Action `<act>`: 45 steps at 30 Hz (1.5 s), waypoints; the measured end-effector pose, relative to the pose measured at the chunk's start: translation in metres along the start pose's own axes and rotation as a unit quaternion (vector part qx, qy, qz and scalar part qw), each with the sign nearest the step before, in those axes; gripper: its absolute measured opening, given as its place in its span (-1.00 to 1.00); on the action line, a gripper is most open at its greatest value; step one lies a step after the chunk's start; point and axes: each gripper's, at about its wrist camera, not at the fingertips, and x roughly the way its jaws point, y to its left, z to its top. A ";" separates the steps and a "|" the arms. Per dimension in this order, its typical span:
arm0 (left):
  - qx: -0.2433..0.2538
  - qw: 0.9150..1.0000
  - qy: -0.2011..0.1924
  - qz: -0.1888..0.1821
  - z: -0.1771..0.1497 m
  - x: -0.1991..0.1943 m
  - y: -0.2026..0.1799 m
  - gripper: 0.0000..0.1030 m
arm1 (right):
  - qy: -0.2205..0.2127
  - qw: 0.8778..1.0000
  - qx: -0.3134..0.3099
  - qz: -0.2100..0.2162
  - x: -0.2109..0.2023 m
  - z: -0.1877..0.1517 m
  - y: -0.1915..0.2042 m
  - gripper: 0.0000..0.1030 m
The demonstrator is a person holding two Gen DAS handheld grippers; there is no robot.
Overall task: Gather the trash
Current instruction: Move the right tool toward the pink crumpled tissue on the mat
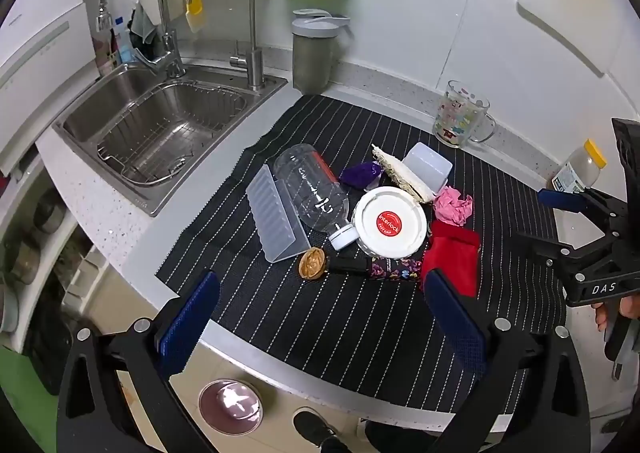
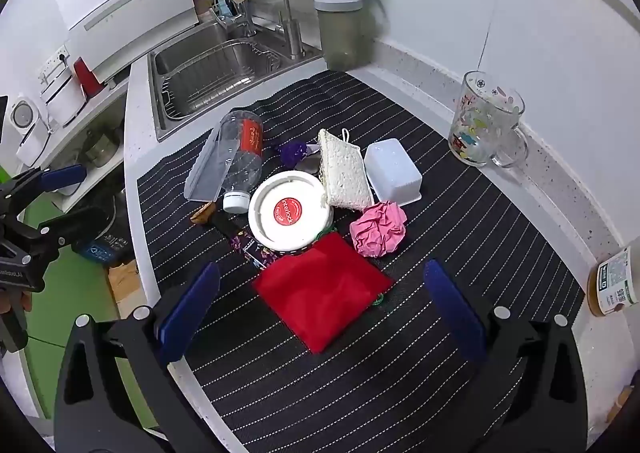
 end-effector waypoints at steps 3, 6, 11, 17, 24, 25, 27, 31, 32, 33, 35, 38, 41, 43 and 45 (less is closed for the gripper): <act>0.001 1.000 -0.001 0.000 0.001 0.000 -0.001 0.89 | 0.001 1.000 0.000 0.000 0.000 0.000 0.000 0.95; 0.001 1.000 -0.001 0.000 0.001 0.000 -0.001 0.89 | 0.001 1.000 0.000 -0.001 0.001 0.001 -0.001 0.95; 0.000 1.000 -0.001 0.000 0.001 0.000 -0.001 0.89 | 0.002 1.000 -0.002 0.000 0.000 0.000 0.000 0.95; -0.001 1.000 0.000 -0.001 0.001 0.001 -0.001 0.89 | 0.006 1.000 -0.004 0.001 0.000 0.001 0.001 0.95; -0.003 1.000 0.000 -0.004 0.000 0.001 -0.002 0.89 | 0.009 1.000 -0.004 0.001 0.001 0.002 0.001 0.95; -0.004 1.000 0.000 -0.005 0.000 0.001 -0.002 0.89 | 0.009 1.000 -0.004 0.001 0.001 0.002 0.001 0.95; 0.001 1.000 0.002 0.000 -0.002 0.004 -0.001 0.89 | 0.010 1.000 -0.004 0.001 0.002 0.001 0.001 0.95; 0.002 1.000 0.007 0.002 -0.002 0.009 0.001 0.89 | 0.013 1.000 -0.003 0.001 0.005 0.001 0.000 0.95; 0.002 1.000 0.012 0.002 -0.002 0.011 0.001 0.89 | 0.014 1.000 -0.003 0.002 0.006 0.003 -0.001 0.95; 0.002 1.000 0.015 0.002 -0.002 0.012 0.002 0.89 | 0.015 1.000 -0.002 0.002 0.007 0.003 -0.001 0.95; 0.002 1.000 0.020 0.005 0.000 0.014 0.003 0.89 | 0.015 1.000 -0.002 0.003 0.009 0.003 -0.001 0.95; 0.006 0.999 0.043 0.016 0.001 0.020 0.004 0.89 | 0.018 1.000 -0.001 0.003 0.011 0.005 -0.002 0.95; 0.006 0.999 0.047 0.017 0.003 0.027 0.007 0.89 | 0.021 1.000 0.001 0.003 0.014 0.006 -0.004 0.95; 0.007 0.998 0.053 0.020 0.005 0.033 0.010 0.89 | 0.024 1.000 0.001 0.002 0.018 0.006 -0.005 0.95; 0.003 0.999 0.049 0.018 0.006 0.039 0.013 0.89 | 0.028 1.000 0.002 0.002 0.021 0.007 -0.006 0.95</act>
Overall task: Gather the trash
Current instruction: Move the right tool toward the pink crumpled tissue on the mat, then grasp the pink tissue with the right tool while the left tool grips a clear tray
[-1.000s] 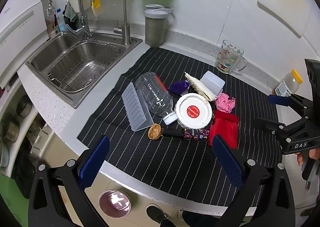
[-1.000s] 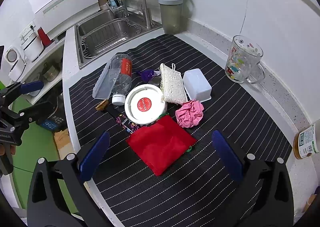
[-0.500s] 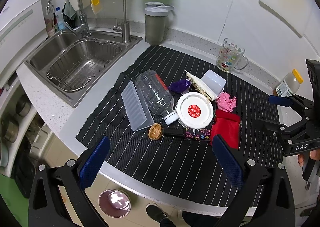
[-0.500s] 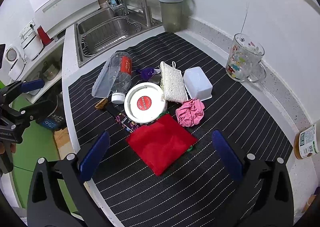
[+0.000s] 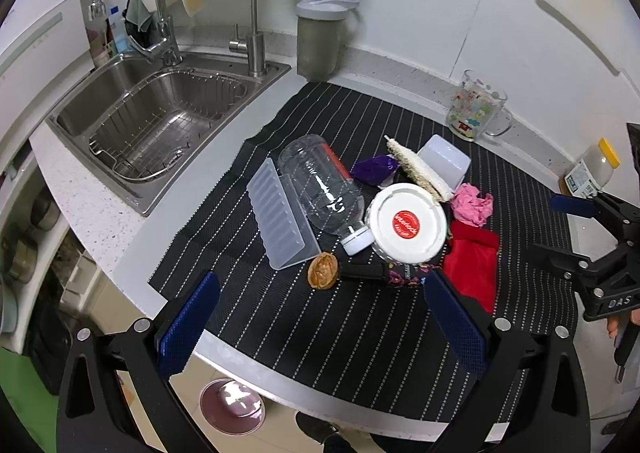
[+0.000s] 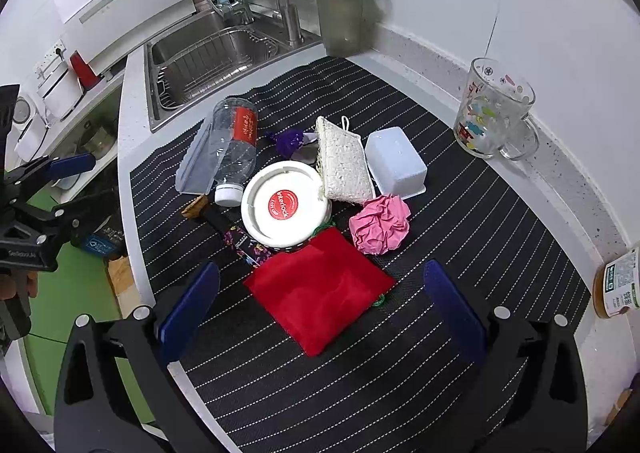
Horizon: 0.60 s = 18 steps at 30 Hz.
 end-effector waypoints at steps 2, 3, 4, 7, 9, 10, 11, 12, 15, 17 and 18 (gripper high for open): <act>0.002 1.000 0.004 0.005 0.002 0.010 0.003 0.89 | 0.004 1.000 0.002 0.000 0.004 0.001 -0.001 0.95; 0.003 1.000 0.009 0.009 0.003 0.016 0.004 0.89 | 0.006 1.000 0.003 0.000 0.007 0.002 -0.002 0.95; 0.002 1.000 0.013 0.011 0.003 0.022 0.006 0.89 | 0.007 1.000 0.005 0.001 0.009 0.002 -0.003 0.95; -0.002 0.999 0.031 0.017 0.006 0.045 0.014 0.89 | 0.013 1.000 0.010 0.002 0.016 0.005 -0.006 0.95; -0.006 0.999 0.043 0.024 0.008 0.063 0.020 0.89 | 0.018 1.000 0.013 0.001 0.022 0.006 -0.009 0.95; -0.006 0.999 0.044 0.031 0.009 0.070 0.023 0.89 | 0.021 1.000 0.015 0.001 0.024 0.006 -0.010 0.95; -0.006 0.998 0.047 0.036 0.010 0.076 0.025 0.89 | 0.023 1.000 0.017 0.001 0.026 0.006 -0.011 0.95; -0.008 0.998 0.049 0.039 0.011 0.082 0.028 0.89 | 0.026 0.999 0.019 0.000 0.028 0.006 -0.013 0.95; -0.019 0.998 0.054 0.032 0.015 0.098 0.031 0.89 | 0.031 0.999 0.024 -0.002 0.035 0.006 -0.018 0.95; -0.034 0.997 0.062 0.015 0.016 0.108 0.030 0.89 | 0.035 0.999 0.027 -0.003 0.038 0.007 -0.021 0.95; -0.039 0.997 0.063 0.011 0.017 0.112 0.030 0.89 | 0.037 0.999 0.029 -0.002 0.041 0.008 -0.022 0.95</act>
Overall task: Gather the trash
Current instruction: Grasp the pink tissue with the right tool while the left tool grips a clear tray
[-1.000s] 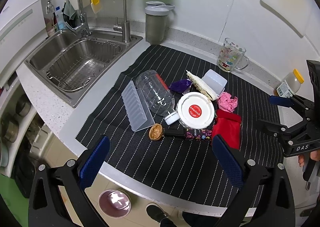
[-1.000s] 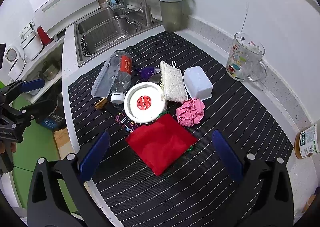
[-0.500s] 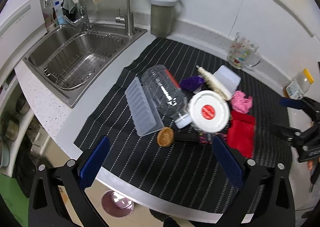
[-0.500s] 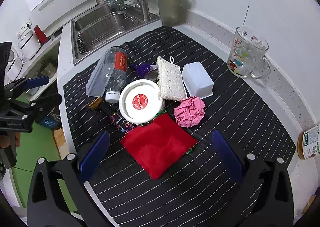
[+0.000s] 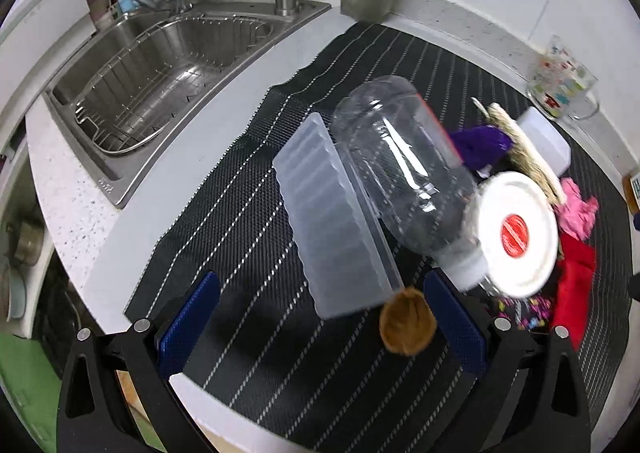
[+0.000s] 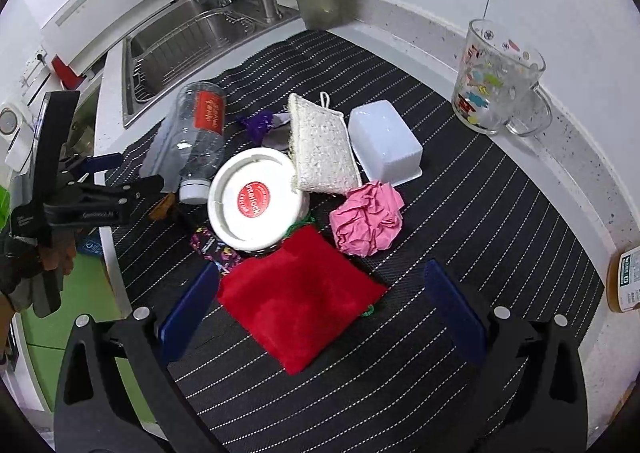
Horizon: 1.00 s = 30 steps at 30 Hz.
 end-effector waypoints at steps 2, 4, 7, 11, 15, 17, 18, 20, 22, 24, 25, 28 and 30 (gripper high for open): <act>-0.005 1.000 0.000 -0.006 0.003 0.004 0.001 0.84 | 0.002 1.000 0.002 0.001 0.003 0.001 -0.001 0.95; -0.010 1.000 -0.001 -0.018 0.007 0.005 0.004 0.48 | 0.005 1.000 0.003 0.003 0.006 0.003 -0.002 0.95; -0.005 1.000 -0.002 -0.021 0.009 0.004 0.003 0.09 | 0.008 1.000 0.005 0.002 0.010 0.003 -0.004 0.95; -0.004 1.000 -0.011 -0.005 0.014 0.001 0.011 -0.37 | 0.007 1.000 0.012 0.000 0.011 0.003 -0.009 0.95; -0.003 1.000 -0.022 0.007 0.016 -0.007 0.016 -0.84 | 0.006 1.000 0.017 -0.006 0.010 0.002 -0.014 0.95; -0.005 1.000 -0.029 0.007 0.016 -0.014 0.018 -0.84 | 0.004 1.000 0.023 -0.009 0.009 0.002 -0.018 0.95; -0.004 0.999 -0.034 0.008 0.016 -0.019 0.019 -0.84 | 0.003 1.000 0.024 -0.010 0.009 0.003 -0.020 0.95; -0.006 0.999 -0.043 0.009 0.016 -0.028 0.020 -0.85 | 0.001 1.000 0.025 -0.014 0.010 0.003 -0.023 0.95; -0.010 0.999 -0.052 0.010 0.016 -0.037 0.024 -0.84 | 0.001 1.000 0.026 -0.017 0.014 0.004 -0.025 0.95; -0.012 0.998 -0.062 0.012 0.015 -0.048 0.025 -0.84 | 0.005 0.999 0.026 -0.021 0.022 0.007 -0.029 0.95; -0.013 0.998 -0.066 0.012 0.014 -0.052 0.026 -0.84 | 0.006 0.999 0.024 -0.024 0.027 0.008 -0.030 0.95; -0.013 0.997 -0.080 0.010 0.012 -0.067 0.026 -0.84 | 0.018 0.999 0.023 -0.029 0.045 0.013 -0.035 0.95; -0.012 0.996 -0.088 0.007 0.012 -0.075 0.025 -0.85 | 0.024 0.999 0.022 -0.029 0.058 0.018 -0.038 0.94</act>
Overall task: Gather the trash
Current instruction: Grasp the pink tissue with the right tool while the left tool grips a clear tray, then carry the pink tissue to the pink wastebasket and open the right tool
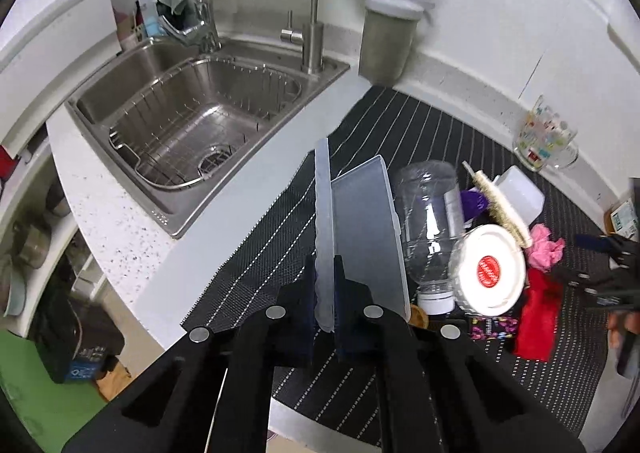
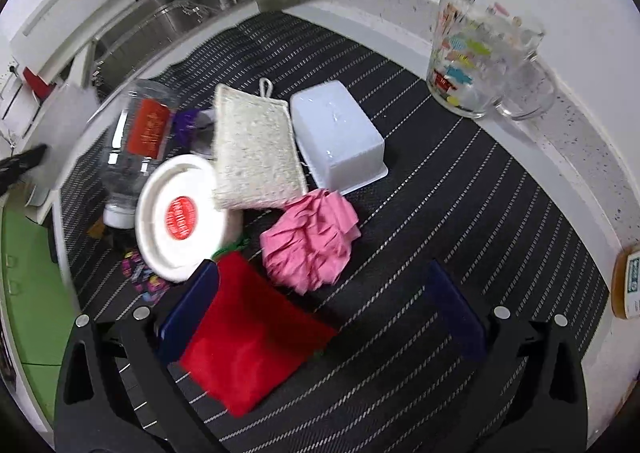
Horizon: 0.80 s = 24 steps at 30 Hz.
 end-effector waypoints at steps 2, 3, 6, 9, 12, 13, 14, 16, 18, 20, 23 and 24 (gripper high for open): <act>0.000 1.000 -0.005 -0.004 0.000 -0.007 -0.002 -0.85 | 0.003 1.000 -0.003 0.005 0.008 0.004 -0.001 0.93; -0.001 1.000 -0.006 -0.007 0.000 -0.008 -0.004 -0.84 | 0.007 1.000 -0.006 0.009 0.012 0.007 -0.001 0.85; -0.003 1.000 -0.010 -0.014 -0.002 -0.015 -0.007 -0.84 | 0.017 1.000 -0.009 0.017 0.021 0.011 -0.003 0.53; -0.005 1.000 -0.011 -0.020 -0.004 -0.018 -0.012 -0.84 | 0.027 0.999 -0.018 0.022 0.025 0.013 -0.002 0.01; -0.004 1.000 -0.009 -0.028 -0.008 -0.020 -0.018 -0.84 | 0.023 0.999 -0.021 0.030 0.021 0.012 -0.003 -0.14; -0.003 1.000 -0.009 -0.030 -0.009 -0.021 -0.021 -0.84 | 0.018 0.999 -0.022 0.030 0.018 0.011 -0.003 -0.16; -0.003 0.999 -0.010 -0.032 -0.010 -0.022 -0.023 -0.84 | 0.013 0.999 -0.023 0.030 0.014 0.010 -0.004 -0.19; -0.003 0.999 -0.011 -0.037 -0.012 -0.025 -0.029 -0.84 | 0.002 0.999 -0.023 0.032 0.002 0.007 -0.006 -0.22; -0.001 0.999 -0.015 -0.042 -0.015 -0.032 -0.036 -0.84 | -0.013 0.999 -0.031 0.034 -0.017 0.005 -0.004 -0.23; -0.002 0.999 -0.020 -0.046 -0.018 -0.040 -0.041 -0.84 | -0.024 0.998 -0.042 0.038 -0.033 0.003 0.000 -0.23; -0.007 0.999 -0.027 -0.042 -0.024 -0.052 -0.046 -0.84 | -0.048 0.995 -0.075 0.046 -0.063 -0.003 0.012 -0.24; -0.009 0.999 -0.029 -0.039 -0.028 -0.056 -0.047 -0.84 | -0.056 0.993 -0.087 0.052 -0.072 -0.005 0.018 -0.24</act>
